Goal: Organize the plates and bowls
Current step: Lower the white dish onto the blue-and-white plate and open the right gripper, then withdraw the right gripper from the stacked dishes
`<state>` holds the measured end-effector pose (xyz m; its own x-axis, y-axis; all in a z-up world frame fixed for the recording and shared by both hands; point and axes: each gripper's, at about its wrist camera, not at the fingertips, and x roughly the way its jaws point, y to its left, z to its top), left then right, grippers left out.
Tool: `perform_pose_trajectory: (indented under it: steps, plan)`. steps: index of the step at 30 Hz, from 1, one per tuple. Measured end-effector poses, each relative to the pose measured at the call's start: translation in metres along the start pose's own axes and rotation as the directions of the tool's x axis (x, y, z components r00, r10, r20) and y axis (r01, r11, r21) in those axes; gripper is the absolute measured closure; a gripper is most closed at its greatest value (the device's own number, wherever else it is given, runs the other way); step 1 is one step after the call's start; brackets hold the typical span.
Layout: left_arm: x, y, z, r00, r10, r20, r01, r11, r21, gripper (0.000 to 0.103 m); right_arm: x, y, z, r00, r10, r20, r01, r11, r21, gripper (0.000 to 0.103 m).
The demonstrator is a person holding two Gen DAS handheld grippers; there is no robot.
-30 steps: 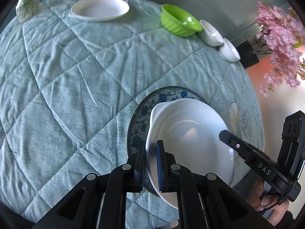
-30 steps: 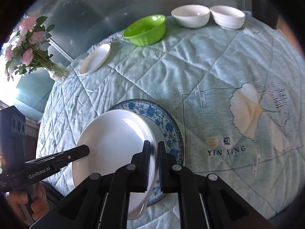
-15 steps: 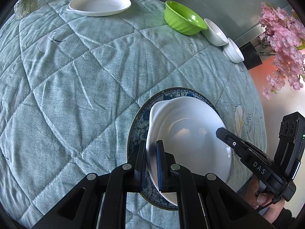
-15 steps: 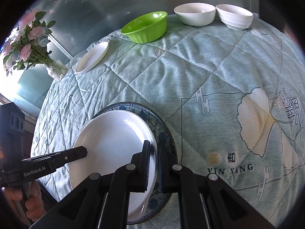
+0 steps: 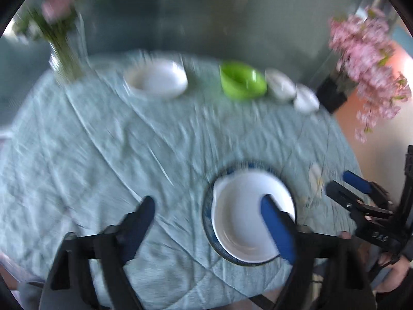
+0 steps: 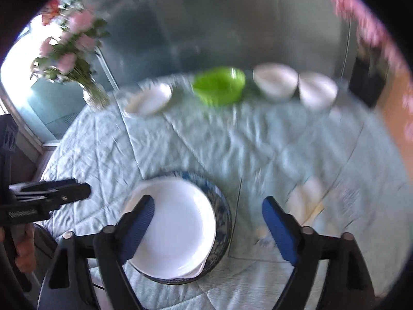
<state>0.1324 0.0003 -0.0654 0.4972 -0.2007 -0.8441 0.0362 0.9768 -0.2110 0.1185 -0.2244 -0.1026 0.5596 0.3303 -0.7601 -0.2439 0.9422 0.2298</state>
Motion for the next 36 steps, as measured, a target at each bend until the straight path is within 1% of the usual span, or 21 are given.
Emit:
perform_pose_trajectory:
  steps: [1,2,5,7,8,10,12,14,15,18,21,23,26,29,31,34,36]
  plan:
    - [-0.017,-0.002,0.002,0.999,0.012,0.033,-0.012,1.000,0.019,0.015,-0.008,0.002,0.004,1.000,-0.002,0.008,0.002,1.000,-0.006,0.016]
    - [-0.031,-0.003,0.004,0.999,0.016,0.048,-0.018,0.999,0.036,0.015,-0.019,0.004,0.009,1.000,-0.005,0.015,0.005,1.000,-0.010,0.014]
    - [-0.058,-0.006,0.009,0.998,0.022,0.055,-0.024,0.999,0.038,0.015,-0.047,0.014,0.021,0.998,-0.050,0.022,0.051,0.999,-0.014,0.013]
    - [-0.076,-0.006,0.009,0.998,0.002,0.063,-0.003,1.000,0.026,0.015,-0.061,0.023,0.025,0.996,-0.082,0.022,0.083,0.996,-0.026,0.013]
    - [-0.084,-0.006,0.008,0.997,-0.002,0.071,0.000,1.000,0.022,0.015,-0.070,0.026,0.026,0.996,-0.086,0.024,0.086,0.996,-0.030,0.013]
    - [-0.098,-0.008,0.003,0.997,-0.003,0.077,0.001,1.000,0.021,0.015,-0.080,0.029,0.021,0.997,-0.067,0.031,0.068,0.997,-0.030,0.013]
    - [-0.102,-0.008,-0.003,0.998,-0.015,0.058,0.014,1.000,0.019,0.015,-0.082,0.030,0.015,0.999,-0.046,0.015,0.046,0.998,-0.033,0.013]
    - [-0.103,-0.005,-0.015,0.999,-0.045,0.025,0.045,0.999,0.002,0.016,-0.074,0.030,0.003,1.000,-0.009,-0.023,0.008,1.000,-0.027,0.013]
    - [-0.101,-0.005,-0.021,0.998,-0.056,0.010,0.056,0.998,-0.003,0.016,-0.066,0.029,-0.006,0.998,0.026,-0.055,-0.027,0.999,-0.019,0.013]
    - [-0.089,-0.001,-0.043,0.998,-0.046,-0.032,0.045,0.999,-0.017,0.016,-0.043,0.028,-0.034,0.987,0.078,-0.139,-0.078,0.997,0.010,0.013]
    - [-0.076,0.010,-0.066,0.995,-0.051,-0.081,0.046,0.997,-0.065,0.016,-0.019,0.036,-0.053,0.975,0.095,-0.200,-0.099,0.995,-0.009,0.013]
    - [-0.068,0.015,-0.074,0.993,-0.051,-0.109,0.042,0.996,-0.081,0.017,-0.005,0.047,-0.062,0.972,0.085,-0.218,-0.100,0.993,-0.056,0.013]
    - [-0.059,0.026,-0.081,0.989,-0.051,-0.138,0.038,0.995,-0.094,0.017,0.021,0.062,-0.071,0.972,0.041,-0.231,-0.075,0.987,-0.140,0.013]
    - [-0.052,0.038,-0.080,0.989,-0.049,-0.143,0.034,0.994,-0.107,0.017,0.040,0.069,-0.077,0.969,0.014,-0.245,-0.058,0.983,-0.173,0.013]
    - [-0.046,0.047,-0.077,0.988,-0.053,-0.142,0.036,0.992,-0.122,0.017,0.055,0.077,-0.080,0.969,-0.022,-0.245,-0.032,0.976,-0.216,0.013]
    - [-0.034,0.057,-0.077,0.986,-0.056,-0.160,0.034,0.990,-0.136,0.017,0.066,0.084,-0.085,0.970,-0.059,-0.235,-0.007,0.963,-0.269,0.013]
    - [-0.028,0.061,-0.076,0.985,-0.060,-0.164,0.037,0.989,-0.141,0.017,0.072,0.089,-0.088,0.967,-0.073,-0.244,-0.004,0.953,-0.302,0.013]
